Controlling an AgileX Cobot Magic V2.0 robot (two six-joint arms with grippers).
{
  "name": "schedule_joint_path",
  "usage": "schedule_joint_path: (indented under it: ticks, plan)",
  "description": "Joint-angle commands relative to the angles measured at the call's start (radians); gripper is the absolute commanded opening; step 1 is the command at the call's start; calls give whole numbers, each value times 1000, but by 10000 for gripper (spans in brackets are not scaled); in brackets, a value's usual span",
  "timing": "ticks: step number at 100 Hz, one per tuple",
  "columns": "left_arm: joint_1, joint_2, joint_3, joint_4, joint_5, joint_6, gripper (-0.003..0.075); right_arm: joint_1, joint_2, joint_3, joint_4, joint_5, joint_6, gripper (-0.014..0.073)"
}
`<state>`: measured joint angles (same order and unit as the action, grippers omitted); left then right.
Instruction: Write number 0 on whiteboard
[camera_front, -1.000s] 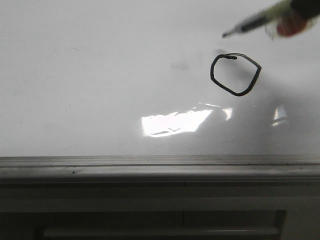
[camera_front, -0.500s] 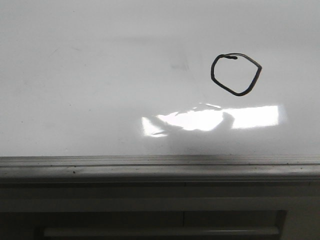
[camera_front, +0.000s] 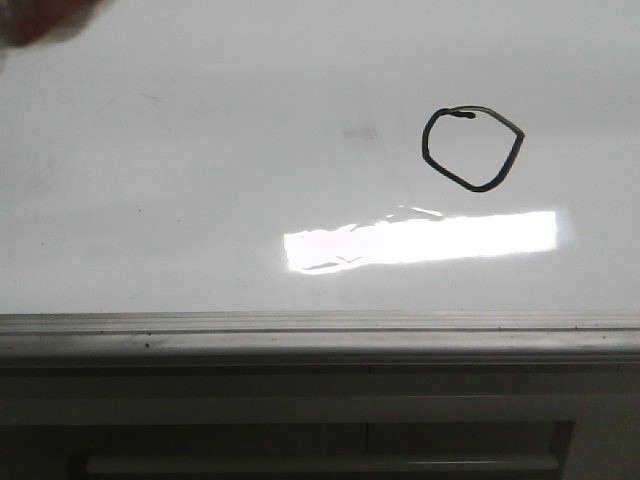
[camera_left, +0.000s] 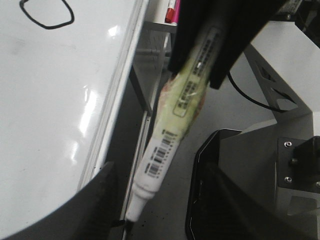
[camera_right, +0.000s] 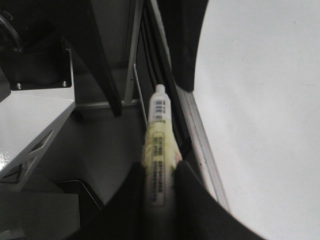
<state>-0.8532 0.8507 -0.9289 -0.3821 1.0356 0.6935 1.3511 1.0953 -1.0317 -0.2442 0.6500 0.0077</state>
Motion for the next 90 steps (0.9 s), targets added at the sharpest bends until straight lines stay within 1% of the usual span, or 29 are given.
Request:
schedule_joint_path:
  ticks: [1, 21, 28, 32, 37, 39, 41, 42, 47, 51, 59, 64, 71, 75, 76, 78, 79, 82, 83, 85, 86, 90]
  plan:
    - [-32, 19, -37, -40, -31, 1, 349, 11, -15, -26, -10, -80, -8, -47]
    - [-49, 61, -37, -37, -46, 1, 347, 32, -15, -26, -4, -108, -8, -47]
    - [-49, 65, -37, -40, -59, 1, 328, 32, -15, -26, -4, -103, -8, -47]
    - [-49, 65, -37, -42, -64, 1, 293, 32, -15, -26, -2, -98, -8, -47]
    - [-49, 65, -37, -42, -69, 1, 231, 32, -15, -26, 0, -94, -8, -47]
    - [-49, 65, -37, -42, -69, 1, 198, 32, -15, -26, 1, -91, -8, -47]
    - [-49, 65, -37, -42, -69, 1, 149, 32, -15, -26, 3, -91, -8, -47]
    - [-49, 65, -37, -42, -69, 1, 149, 32, -15, -26, 3, -89, -8, -47]
    - [-49, 65, -37, -42, -69, 1, 42, 32, -15, -26, 3, -89, -8, -47]
    - [-49, 65, -37, -42, -75, 4, -23, 32, -15, -26, 3, -89, -8, -47]
    - [-49, 65, -37, -42, -94, 9, -20, 32, -15, -26, 3, -87, 10, -44]
    - [-49, 65, -37, -43, -116, 9, -20, 27, -15, -26, 3, -81, 12, -20]
    - [-49, 65, -37, -58, -148, 7, -20, 25, -21, -26, -11, -54, 12, 76]
    - [-49, 65, -37, -66, -166, -8, -20, 25, -23, -26, -36, -37, 15, 169]
    - [-49, 65, -37, -66, -174, -11, -20, 25, -25, -26, -41, -31, 23, 204]
    - [-49, 65, -37, -67, -187, -24, -20, 25, -32, -26, -57, -22, 39, 241]
    - [-49, 65, -37, -67, -192, -28, -20, 25, -35, -26, -71, -21, 48, 279]
    - [-49, 65, -31, -67, -215, -52, -20, 25, -49, -26, -105, -16, 86, 353]
    - [-49, 65, -29, -67, -227, -58, -20, 25, -52, -26, -114, -12, 108, 391]
    - [-49, 65, -27, -67, -248, -80, -20, 25, -62, -26, -142, -10, 141, 425]
    - [-49, 65, -24, -67, -255, -88, -20, 25, -66, -26, -162, -10, 152, 458]
    - [-49, 65, -9, -67, -312, -140, -20, 25, -95, -26, -209, 1, 210, 543]
